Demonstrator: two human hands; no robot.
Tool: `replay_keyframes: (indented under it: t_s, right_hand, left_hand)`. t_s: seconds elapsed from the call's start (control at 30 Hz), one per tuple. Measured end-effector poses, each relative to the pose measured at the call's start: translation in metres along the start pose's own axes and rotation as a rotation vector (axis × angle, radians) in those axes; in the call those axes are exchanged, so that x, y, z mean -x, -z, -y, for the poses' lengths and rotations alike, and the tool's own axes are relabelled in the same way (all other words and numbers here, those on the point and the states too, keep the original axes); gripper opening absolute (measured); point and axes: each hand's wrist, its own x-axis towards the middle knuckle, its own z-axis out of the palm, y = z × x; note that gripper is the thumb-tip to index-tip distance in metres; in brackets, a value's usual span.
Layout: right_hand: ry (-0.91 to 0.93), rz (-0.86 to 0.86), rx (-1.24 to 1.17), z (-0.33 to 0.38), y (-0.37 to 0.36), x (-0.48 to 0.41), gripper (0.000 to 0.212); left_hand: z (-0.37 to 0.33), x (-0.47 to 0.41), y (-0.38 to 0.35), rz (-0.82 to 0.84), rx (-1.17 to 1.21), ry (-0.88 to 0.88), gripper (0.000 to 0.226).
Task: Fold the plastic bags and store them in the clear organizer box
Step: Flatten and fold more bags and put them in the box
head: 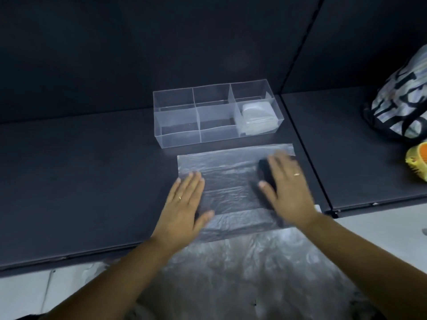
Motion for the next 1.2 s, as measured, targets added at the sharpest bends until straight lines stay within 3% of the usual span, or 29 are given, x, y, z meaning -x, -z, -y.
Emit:
replay_keyframes:
  t_s: [0.1,0.17,0.27,0.37,0.47,0.53,0.63,0.73,0.9,1.1,1.2]
  right_hand:
    - [0.276,0.194,-0.094,0.054,-0.014,0.052,0.078]
    - [0.365,0.255,-0.039,0.078,-0.026,0.076,0.080]
    - [0.264,0.149,-0.032,0.092,-0.034,0.085,0.067]
    - [0.210,0.015,-0.087,0.086,-0.025,0.083,0.038]
    - [0.194,0.005,-0.083,0.058,-0.004,0.083,0.012]
    - [0.082,0.093,-0.148,0.034,0.017,0.077,0.006]
    - [-0.193,0.301,-0.380,-0.005,0.046,0.063,0.013]
    - [-0.289,0.347,-0.625,-0.032,0.071,0.047,0.024]
    - [-0.455,0.244,-0.832,-0.051,0.072,0.013,0.028]
    - [-0.570,0.087,-0.726,-0.050,0.036,-0.032,0.028]
    - [-0.588,0.091,-0.664,-0.048,0.021,-0.049,0.026]
  left_hand:
    - [-0.010,0.047,-0.002,0.167,-0.129,-0.235,0.079]
    - [-0.011,0.063,-0.003,0.170,-0.245,-0.258,0.056]
    - [-0.013,0.068,0.000,0.066,-0.253,-0.278,0.049]
    - [-0.016,0.066,0.014,-0.015,-0.155,-0.277,0.039]
    - [-0.014,0.054,0.037,-0.021,0.080,-0.120,0.018]
    - [-0.007,0.045,0.053,0.087,0.362,0.170,0.014]
    - [0.008,0.029,0.073,0.264,0.654,0.445,0.013]
    - [0.021,0.014,0.089,0.353,0.815,0.575,0.007]
    - [0.046,-0.008,0.082,0.207,0.950,0.743,0.008]
    - [0.069,-0.041,0.050,-0.005,0.931,0.925,0.037]
    - [0.077,-0.052,0.031,-0.085,0.848,0.962,0.037]
